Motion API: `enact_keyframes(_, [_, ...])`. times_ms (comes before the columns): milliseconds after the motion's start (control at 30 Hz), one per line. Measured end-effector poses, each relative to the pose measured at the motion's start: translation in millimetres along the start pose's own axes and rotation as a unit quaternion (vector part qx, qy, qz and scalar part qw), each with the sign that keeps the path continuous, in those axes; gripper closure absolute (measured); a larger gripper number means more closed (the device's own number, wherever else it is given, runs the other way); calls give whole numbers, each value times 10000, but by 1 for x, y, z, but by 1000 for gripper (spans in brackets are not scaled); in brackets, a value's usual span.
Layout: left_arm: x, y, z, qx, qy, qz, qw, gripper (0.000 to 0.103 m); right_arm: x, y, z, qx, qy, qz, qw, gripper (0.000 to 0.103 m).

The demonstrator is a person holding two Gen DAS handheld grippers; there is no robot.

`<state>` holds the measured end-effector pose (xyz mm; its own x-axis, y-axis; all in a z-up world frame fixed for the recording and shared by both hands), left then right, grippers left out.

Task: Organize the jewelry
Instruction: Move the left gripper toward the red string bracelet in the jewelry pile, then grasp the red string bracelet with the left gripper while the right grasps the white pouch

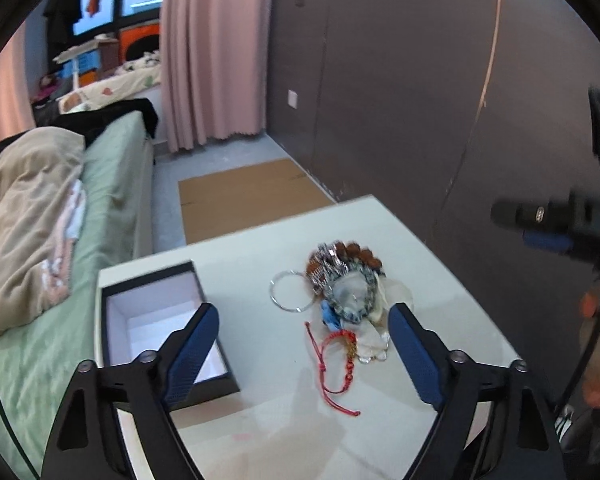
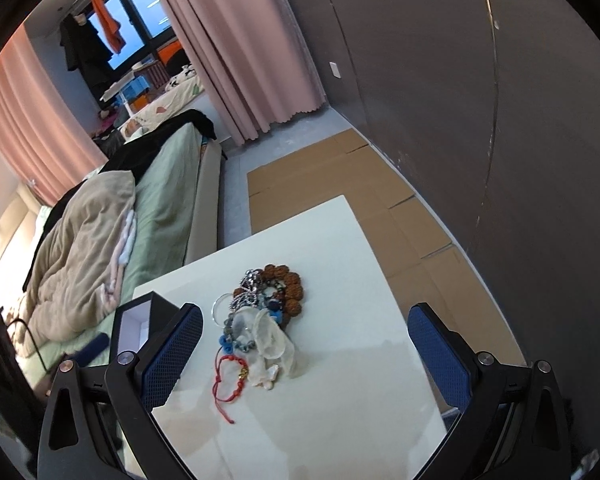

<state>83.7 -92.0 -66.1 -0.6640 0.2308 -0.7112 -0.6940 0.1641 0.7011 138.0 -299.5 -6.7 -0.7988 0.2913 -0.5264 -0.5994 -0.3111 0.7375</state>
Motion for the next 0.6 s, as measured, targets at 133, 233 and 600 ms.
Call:
enact_keyframes(133, [6, -24, -4, 77, -51, 410, 9991, 32, -4, -5, -7, 47, -42, 38, 10000, 0])
enact_keyframes(233, [11, -38, -3, 142, 69, 580, 9982, 37, -7, -9, -11, 36, -90, 121, 9999, 0])
enact_keyframes(600, [27, -79, -12, 268, -155, 1306, 9910, 55, -7, -23, -11, 99, -19, 277, 9996, 0])
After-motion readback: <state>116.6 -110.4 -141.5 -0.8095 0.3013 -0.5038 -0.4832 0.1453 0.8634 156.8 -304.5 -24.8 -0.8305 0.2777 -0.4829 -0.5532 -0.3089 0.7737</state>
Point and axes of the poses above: each gripper's, at about its wrist camera, not at the fingertips, and y roughly against the way its jaws point, z to its left, x to its underside, the point moved 3 cm from there along -y, roughly the way its jaws point, and after that the axes turned 10 degrees about -y, right-handed, at the moved point
